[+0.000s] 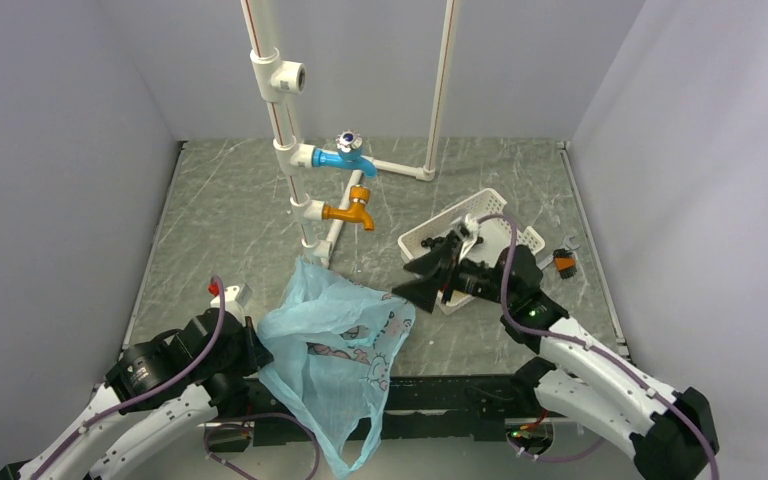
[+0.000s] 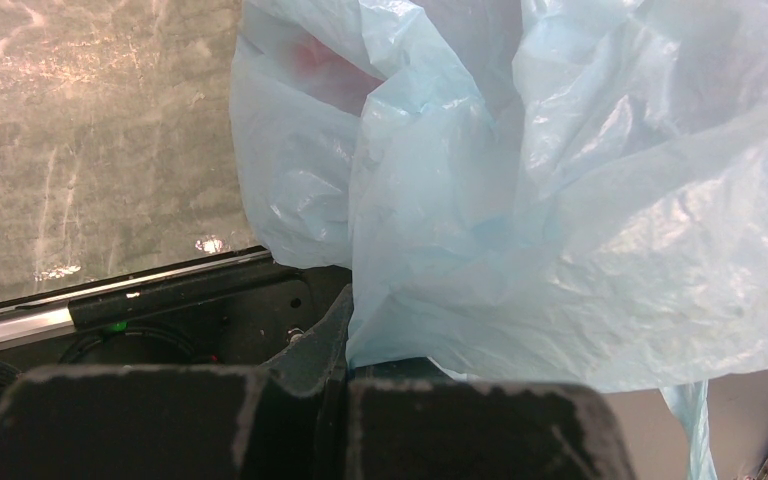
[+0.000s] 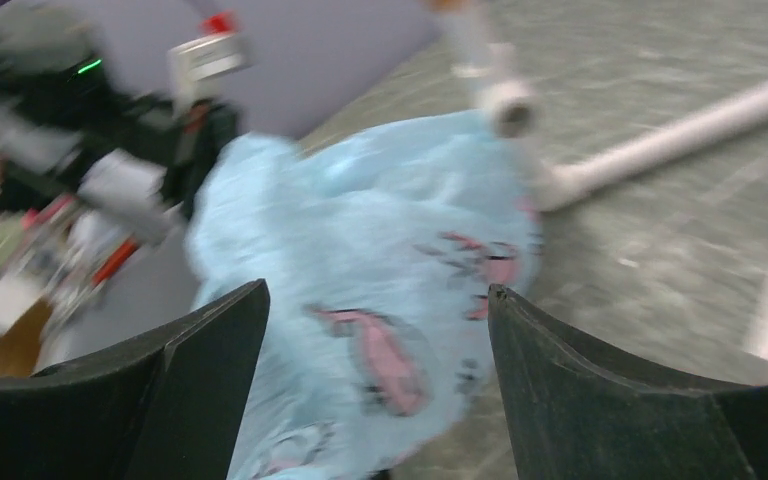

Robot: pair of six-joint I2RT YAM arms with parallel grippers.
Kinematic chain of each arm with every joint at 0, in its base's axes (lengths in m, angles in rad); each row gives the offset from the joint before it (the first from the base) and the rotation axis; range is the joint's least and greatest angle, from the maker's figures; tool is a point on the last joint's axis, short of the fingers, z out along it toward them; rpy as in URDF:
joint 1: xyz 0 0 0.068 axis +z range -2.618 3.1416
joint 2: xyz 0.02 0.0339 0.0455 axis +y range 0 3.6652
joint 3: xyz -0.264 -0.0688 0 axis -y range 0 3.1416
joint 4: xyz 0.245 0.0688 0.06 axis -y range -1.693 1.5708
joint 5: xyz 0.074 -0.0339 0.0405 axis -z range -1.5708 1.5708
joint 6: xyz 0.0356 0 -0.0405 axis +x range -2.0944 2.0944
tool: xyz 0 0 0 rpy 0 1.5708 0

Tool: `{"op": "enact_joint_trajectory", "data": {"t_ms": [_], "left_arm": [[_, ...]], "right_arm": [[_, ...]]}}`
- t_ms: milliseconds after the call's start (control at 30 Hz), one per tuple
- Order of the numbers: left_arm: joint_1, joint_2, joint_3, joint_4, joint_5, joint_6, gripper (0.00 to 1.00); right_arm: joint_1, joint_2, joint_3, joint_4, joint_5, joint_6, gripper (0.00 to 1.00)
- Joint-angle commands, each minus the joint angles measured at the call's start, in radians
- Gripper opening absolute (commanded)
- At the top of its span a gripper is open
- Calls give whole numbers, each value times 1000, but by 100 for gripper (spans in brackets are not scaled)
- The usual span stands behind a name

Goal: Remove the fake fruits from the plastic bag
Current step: Take out the fake fruit from the plastic bag.

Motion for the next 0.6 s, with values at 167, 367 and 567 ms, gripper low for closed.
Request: {"op": "enact_joint_trajectory", "data": {"t_ms": [167,367,567], "left_arm": [[-2,4,1,6,-10,-7,0],[-3,9,0,2,-17,-14,0],[-3,8,0,1,-17,-15,0]], "right_arm": [[437,-100,90,11,109,-209,91],[729,74,181,-65,411,-335,84],[943,359,389,-247,668,-476,46]]}}
